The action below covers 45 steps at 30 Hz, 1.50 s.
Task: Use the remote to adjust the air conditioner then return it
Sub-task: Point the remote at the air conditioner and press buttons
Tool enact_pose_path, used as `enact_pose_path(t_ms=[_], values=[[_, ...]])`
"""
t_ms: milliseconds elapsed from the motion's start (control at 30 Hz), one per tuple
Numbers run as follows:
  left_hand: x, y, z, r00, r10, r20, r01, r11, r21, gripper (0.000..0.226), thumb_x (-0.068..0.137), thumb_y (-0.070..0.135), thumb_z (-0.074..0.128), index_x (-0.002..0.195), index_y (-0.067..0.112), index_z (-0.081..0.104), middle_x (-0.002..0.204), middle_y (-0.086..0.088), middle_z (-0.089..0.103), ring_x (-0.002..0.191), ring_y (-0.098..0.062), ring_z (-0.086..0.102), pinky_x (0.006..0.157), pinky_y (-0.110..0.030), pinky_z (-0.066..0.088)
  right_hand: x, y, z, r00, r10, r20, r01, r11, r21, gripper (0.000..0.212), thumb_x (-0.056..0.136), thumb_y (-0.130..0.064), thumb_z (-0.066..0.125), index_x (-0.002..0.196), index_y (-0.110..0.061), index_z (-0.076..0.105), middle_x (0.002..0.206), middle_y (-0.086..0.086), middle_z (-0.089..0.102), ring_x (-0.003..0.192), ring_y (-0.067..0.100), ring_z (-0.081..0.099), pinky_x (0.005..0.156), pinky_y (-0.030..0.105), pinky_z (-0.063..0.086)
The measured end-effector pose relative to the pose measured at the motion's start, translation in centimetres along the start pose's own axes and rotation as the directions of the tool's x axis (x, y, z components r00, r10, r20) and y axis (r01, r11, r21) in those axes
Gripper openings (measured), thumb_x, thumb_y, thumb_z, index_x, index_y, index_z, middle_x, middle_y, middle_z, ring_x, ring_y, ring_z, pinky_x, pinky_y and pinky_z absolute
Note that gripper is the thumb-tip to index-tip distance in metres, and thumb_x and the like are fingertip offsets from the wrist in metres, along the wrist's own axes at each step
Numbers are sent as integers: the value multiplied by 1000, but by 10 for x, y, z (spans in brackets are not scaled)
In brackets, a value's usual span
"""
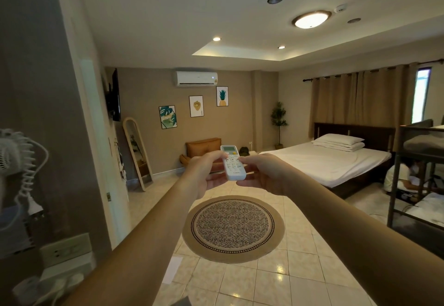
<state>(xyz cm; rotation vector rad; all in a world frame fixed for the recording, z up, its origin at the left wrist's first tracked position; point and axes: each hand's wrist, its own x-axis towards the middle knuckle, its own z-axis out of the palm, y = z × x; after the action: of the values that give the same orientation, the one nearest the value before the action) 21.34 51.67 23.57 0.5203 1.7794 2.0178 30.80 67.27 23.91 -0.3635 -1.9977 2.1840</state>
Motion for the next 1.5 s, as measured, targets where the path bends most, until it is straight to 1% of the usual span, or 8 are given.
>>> enact_pose_path(t_ms=[300, 500, 667, 833, 1000, 1267, 1400, 1500], values=[[-1, -1, -3, 999, 5, 32, -5, 1000, 24, 15, 95, 21, 74, 106, 11, 75, 95, -11, 84, 82, -23, 80, 52, -26, 62, 0, 4, -2, 1000, -2, -2, 2, 1000, -29, 25, 103, -23, 65, 119, -4, 70, 96, 16, 81, 89, 27, 81, 61, 29, 66], [0, -7, -4, 992, 74, 103, -79, 995, 53, 21, 97, 18, 74, 117, 13, 75, 107, -11, 83, 97, -29, 81, 67, -34, 67, 1, 9, -12, 998, -59, -12, 56, 989, -135, 27, 104, -25, 64, 127, -13, 70, 112, 18, 79, 99, 31, 81, 83, 43, 67], [1, -16, -4, 980, 152, 129, -161, 985, 68, 22, 96, 16, 77, 118, 18, 76, 106, -8, 84, 97, -26, 81, 74, -40, 68, 1, 15, -19, 993, -121, -16, 117, 980, -164, 30, 101, -23, 68, 131, -17, 68, 114, 15, 79, 100, 30, 80, 93, 50, 63], [4, -21, 1, 959, 257, 121, -274, 949, 158, 30, 97, 17, 76, 127, 16, 74, 109, -6, 83, 102, -26, 80, 85, -46, 67, -4, 17, -24, 982, -186, -33, 178, 969, -172, 25, 101, -17, 68, 125, -17, 69, 113, 13, 80, 100, 28, 80, 91, 48, 64], [3, -21, 8, 950, 286, 128, -307, 931, 198, 33, 97, 18, 76, 129, 16, 73, 106, -1, 84, 99, -22, 81, 85, -47, 67, -10, 18, -28, 980, -199, -25, 192, 968, -162, 14, 102, -15, 65, 113, -22, 70, 112, 12, 80, 100, 26, 80, 89, 46, 65], [0, -23, 14, 947, 295, 127, -317, 924, 214, 34, 98, 19, 75, 132, 16, 72, 107, 0, 83, 99, -21, 80, 81, -41, 68, -12, 18, -33, 980, -194, -34, 184, 964, -190, 23, 102, -15, 65, 124, -18, 69, 112, 11, 80, 99, 25, 80, 85, 43, 67], [-5, -25, 16, 948, 293, 121, -313, 923, 224, 35, 98, 19, 74, 133, 17, 71, 109, -1, 83, 102, -22, 80, 84, -45, 67, -15, 20, -34, 981, -190, -34, 181, 966, -184, 23, 103, -16, 64, 125, -17, 68, 112, 10, 80, 98, 24, 80, 84, 42, 67], [-10, -26, 17, 949, 292, 115, -311, 925, 219, 33, 99, 19, 74, 132, 18, 72, 110, -1, 83, 103, -23, 79, 83, -42, 68, -16, 23, -35, 981, -190, -35, 180, 964, -194, 23, 102, -17, 65, 125, -19, 68, 110, 8, 80, 93, 21, 82, 79, 39, 68]])
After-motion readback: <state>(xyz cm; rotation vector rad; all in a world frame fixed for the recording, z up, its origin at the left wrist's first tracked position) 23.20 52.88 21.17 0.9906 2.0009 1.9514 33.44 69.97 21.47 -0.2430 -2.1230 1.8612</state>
